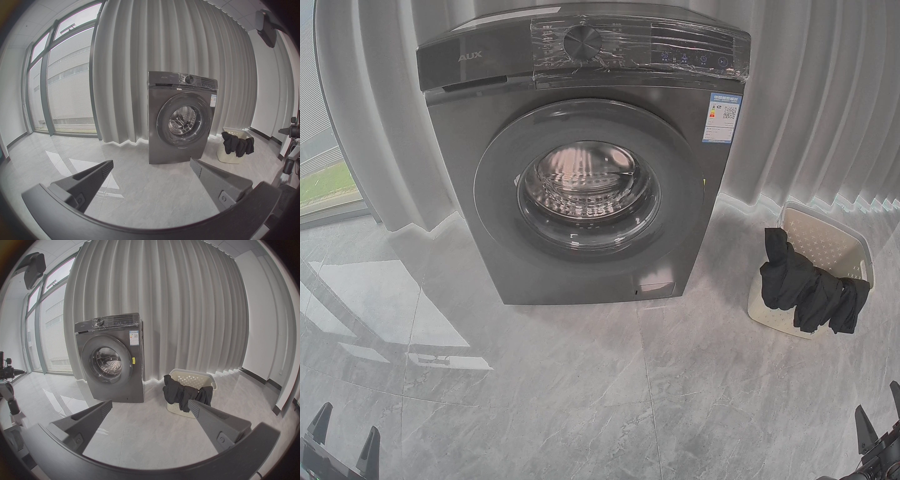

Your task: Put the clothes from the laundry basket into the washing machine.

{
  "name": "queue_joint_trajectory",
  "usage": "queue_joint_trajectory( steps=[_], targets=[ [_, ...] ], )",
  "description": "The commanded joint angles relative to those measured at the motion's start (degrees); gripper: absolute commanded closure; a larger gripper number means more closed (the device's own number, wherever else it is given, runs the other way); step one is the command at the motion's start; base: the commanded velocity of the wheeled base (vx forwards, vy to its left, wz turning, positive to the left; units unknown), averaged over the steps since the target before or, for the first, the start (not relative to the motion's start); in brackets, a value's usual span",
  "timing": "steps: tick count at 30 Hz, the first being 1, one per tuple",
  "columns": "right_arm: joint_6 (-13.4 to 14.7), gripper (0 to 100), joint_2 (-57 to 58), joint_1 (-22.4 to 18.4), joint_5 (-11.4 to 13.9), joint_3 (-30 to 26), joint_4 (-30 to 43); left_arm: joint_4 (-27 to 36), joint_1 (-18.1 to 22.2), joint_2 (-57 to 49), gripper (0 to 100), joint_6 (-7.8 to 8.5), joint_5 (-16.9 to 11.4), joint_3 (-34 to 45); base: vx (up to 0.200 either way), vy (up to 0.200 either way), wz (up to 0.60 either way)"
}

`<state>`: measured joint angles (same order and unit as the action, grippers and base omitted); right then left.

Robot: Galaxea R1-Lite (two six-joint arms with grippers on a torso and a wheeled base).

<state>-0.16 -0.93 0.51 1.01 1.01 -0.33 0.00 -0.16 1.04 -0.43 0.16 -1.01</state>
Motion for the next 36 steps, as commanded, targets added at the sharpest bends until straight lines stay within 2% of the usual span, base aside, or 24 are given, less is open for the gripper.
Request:
queue_joint_trajectory(
  steps=[1, 6, 36],
  targets=[
    [-0.02, 0, 0.57, 0.02, 0.04, -1.01, -0.02, 0.0, -0.02, -0.86, 0, -0.01, 0.02, 1.01, 0.0, 0.0, -0.6],
    [-0.02, 0, 0.57, 0.02, -0.05, -1.01, -0.02, 0.0, -0.02, -0.86, 0, -0.01, 0.02, 1.01, 0.0, 0.0, -0.6],
    [-0.02, 0, 0.57, 0.02, 0.04, -1.01, -0.02, 0.0, 0.07, -0.86, 0, -0.01, 0.02, 1.01, 0.0, 0.0, 0.0]
  ],
)
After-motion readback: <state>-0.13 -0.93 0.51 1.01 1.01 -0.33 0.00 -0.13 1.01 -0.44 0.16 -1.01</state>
